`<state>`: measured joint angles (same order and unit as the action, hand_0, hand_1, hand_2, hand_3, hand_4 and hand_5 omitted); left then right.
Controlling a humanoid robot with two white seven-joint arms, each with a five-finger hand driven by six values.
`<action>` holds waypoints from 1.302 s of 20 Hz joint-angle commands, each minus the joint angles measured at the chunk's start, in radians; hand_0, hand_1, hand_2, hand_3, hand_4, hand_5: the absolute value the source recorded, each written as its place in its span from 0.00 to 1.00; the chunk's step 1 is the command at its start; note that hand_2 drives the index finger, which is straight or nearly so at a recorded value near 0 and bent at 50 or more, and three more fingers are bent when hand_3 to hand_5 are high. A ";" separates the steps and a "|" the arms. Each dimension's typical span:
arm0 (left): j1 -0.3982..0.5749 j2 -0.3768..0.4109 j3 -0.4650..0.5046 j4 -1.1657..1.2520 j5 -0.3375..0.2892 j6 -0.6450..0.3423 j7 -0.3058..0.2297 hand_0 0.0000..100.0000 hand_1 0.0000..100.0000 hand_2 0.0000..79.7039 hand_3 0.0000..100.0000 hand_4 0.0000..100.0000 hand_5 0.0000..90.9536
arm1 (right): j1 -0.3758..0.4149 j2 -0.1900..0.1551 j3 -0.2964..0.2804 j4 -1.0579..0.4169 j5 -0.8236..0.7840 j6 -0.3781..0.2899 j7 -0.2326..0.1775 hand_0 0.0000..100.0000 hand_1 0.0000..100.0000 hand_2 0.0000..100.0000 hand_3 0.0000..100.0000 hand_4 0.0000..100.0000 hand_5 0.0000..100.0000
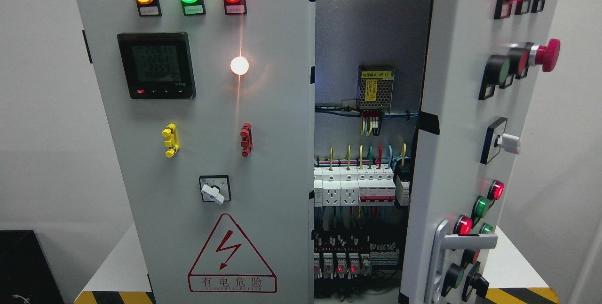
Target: Open door with both hands
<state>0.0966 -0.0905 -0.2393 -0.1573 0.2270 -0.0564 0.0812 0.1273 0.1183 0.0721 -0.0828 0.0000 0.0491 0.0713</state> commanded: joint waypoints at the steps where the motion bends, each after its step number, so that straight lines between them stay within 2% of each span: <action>1: 0.000 0.000 0.000 0.001 0.000 0.000 0.000 0.00 0.00 0.00 0.00 0.00 0.00 | 0.000 0.000 0.000 0.000 -0.021 0.000 0.001 0.19 0.00 0.00 0.00 0.00 0.00; 22: 0.008 0.005 -0.002 -0.028 0.002 -0.002 0.000 0.00 0.00 0.00 0.00 0.00 0.00 | 0.000 0.000 0.000 0.000 -0.023 0.000 0.001 0.19 0.00 0.00 0.00 0.00 0.00; 26: 0.093 0.032 -0.002 -0.209 0.000 -0.002 0.000 0.00 0.00 0.00 0.00 0.00 0.00 | 0.000 0.000 0.000 0.000 -0.023 0.000 0.001 0.19 0.00 0.00 0.00 0.00 0.00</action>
<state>0.1227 -0.0847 -0.2403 -0.1955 0.2279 -0.0574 0.0842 0.1273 0.1181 0.0721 -0.0828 0.0000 0.0490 0.0710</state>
